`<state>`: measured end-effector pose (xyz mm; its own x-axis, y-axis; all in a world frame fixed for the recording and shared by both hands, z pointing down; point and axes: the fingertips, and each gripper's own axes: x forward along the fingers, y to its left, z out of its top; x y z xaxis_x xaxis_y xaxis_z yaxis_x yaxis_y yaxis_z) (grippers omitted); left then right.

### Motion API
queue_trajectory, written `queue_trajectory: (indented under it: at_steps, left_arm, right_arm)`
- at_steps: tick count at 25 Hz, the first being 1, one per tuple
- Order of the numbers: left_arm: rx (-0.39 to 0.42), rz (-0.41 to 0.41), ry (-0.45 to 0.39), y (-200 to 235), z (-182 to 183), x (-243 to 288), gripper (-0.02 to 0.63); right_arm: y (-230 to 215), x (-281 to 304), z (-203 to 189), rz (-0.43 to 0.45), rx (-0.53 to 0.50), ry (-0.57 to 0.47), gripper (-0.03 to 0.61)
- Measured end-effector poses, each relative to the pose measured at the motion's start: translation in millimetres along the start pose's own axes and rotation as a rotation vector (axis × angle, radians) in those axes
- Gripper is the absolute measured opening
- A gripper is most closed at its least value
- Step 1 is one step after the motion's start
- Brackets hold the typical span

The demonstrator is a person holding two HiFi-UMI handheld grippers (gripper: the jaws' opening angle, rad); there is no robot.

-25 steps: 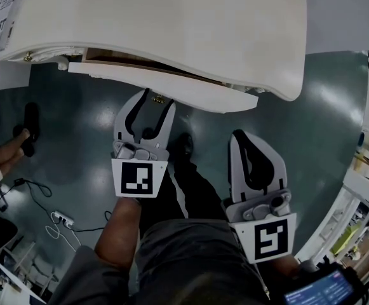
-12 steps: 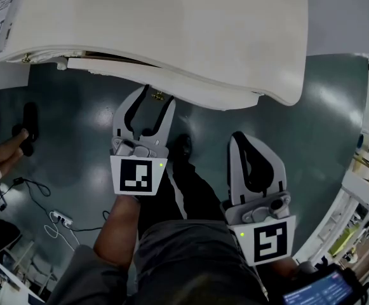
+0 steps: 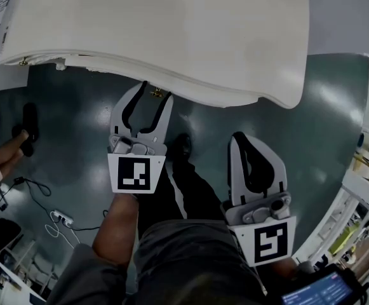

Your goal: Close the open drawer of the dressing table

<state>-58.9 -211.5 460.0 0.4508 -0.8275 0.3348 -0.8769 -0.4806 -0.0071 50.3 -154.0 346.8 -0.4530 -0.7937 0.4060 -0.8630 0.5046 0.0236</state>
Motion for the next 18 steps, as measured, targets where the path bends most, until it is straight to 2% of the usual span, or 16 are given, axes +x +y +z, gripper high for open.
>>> queue_trajectory:
  at_steps: [18]
  left_arm:
    - [-0.018,0.020,-0.014,14.4,5.4,22.3,0.207]
  right_arm:
    - [-17.8,7.3,0.3,-0.027,0.005,0.004,0.015]
